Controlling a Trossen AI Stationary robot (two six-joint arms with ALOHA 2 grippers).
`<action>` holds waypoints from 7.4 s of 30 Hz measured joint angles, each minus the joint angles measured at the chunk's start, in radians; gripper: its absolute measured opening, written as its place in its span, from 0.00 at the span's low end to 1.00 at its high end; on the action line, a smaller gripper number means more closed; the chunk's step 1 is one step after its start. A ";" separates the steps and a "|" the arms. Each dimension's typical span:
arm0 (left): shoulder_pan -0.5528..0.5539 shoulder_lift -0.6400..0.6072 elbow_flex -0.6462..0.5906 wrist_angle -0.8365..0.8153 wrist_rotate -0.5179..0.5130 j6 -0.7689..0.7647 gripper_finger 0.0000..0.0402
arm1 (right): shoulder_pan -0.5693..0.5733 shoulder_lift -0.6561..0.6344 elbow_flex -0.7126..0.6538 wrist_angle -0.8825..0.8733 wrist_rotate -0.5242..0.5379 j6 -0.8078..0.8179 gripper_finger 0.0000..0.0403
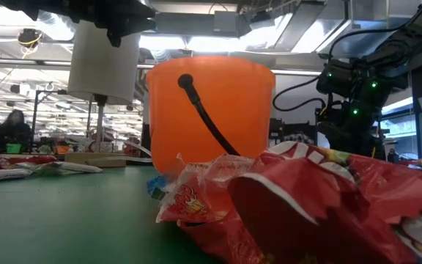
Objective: Sort candy
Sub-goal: Put the white chocolate into the black bucket, then put the red candy into the orange bucket
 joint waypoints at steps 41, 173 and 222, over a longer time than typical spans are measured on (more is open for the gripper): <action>-0.039 0.363 0.000 0.481 0.022 0.145 0.35 | 0.325 -0.303 0.152 0.439 -0.490 -0.002 0.00; -1.013 0.529 0.774 -1.317 0.000 -1.466 0.16 | 0.445 -0.260 0.332 0.226 -0.363 -0.257 0.41; -0.148 0.269 -0.007 -0.992 -0.108 -0.725 0.47 | 0.445 -0.259 0.302 0.183 -0.296 -0.286 0.41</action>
